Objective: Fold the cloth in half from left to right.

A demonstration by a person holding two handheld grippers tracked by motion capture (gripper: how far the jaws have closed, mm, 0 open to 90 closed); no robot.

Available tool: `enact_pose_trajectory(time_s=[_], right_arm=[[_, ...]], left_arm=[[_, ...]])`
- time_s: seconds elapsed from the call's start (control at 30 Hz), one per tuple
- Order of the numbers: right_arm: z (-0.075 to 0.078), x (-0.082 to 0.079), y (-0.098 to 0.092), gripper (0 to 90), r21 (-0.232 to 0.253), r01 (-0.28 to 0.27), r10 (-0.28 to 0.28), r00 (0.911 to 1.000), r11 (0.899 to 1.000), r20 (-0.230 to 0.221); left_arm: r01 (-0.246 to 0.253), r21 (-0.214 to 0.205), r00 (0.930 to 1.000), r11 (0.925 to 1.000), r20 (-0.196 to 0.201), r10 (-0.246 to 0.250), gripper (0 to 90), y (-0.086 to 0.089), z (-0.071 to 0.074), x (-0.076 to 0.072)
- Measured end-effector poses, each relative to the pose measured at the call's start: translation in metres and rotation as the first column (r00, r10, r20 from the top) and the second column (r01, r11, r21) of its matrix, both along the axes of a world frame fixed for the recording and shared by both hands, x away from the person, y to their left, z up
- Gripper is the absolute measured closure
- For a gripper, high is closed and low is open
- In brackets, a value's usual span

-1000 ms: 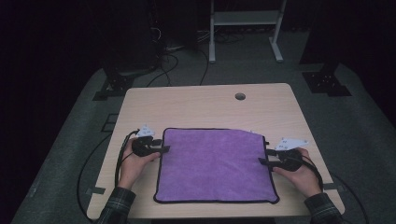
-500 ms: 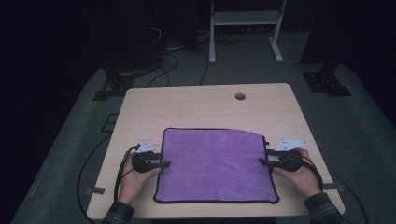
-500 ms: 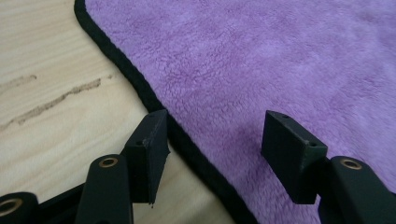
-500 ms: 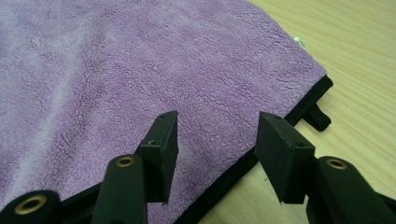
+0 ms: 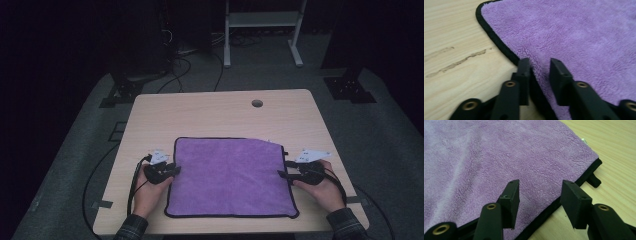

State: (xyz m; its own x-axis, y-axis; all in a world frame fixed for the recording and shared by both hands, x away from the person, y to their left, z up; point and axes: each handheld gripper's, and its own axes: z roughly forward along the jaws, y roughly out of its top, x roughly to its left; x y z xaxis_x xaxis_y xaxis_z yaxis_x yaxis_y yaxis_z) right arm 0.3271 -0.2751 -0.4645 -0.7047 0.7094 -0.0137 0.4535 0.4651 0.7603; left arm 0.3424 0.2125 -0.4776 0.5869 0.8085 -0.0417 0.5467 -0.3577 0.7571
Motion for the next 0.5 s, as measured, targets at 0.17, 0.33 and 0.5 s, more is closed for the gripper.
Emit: enact_pose_trajectory(time_s=[0.17,0.33,0.5], right_arm=[[0.0004,-0.0007,-0.0003,49.1,0.006,-0.002,0.002,1.0,1.0,0.004],[0.0011,-0.0009,-0.0008,48.4,0.01,-0.001,0.001,1.0,1.0,0.008],[0.0022,-0.0007,-0.0002,44.7,0.019,-0.002,0.001,0.9997,1.0,0.022]], left_arm=[[-0.026,-0.05,0.9988,0.9984,-0.043,0.024,82.6,-0.0018,0.0003,0.0008],[-0.032,-0.066,0.9959,0.9973,-0.087,0.026,85.9,-0.0005,0.0033,0.0035],[-0.038,-0.085,0.9949,0.9957,-0.096,0.03,85.9,0.0075,0.0057,0.0046]])
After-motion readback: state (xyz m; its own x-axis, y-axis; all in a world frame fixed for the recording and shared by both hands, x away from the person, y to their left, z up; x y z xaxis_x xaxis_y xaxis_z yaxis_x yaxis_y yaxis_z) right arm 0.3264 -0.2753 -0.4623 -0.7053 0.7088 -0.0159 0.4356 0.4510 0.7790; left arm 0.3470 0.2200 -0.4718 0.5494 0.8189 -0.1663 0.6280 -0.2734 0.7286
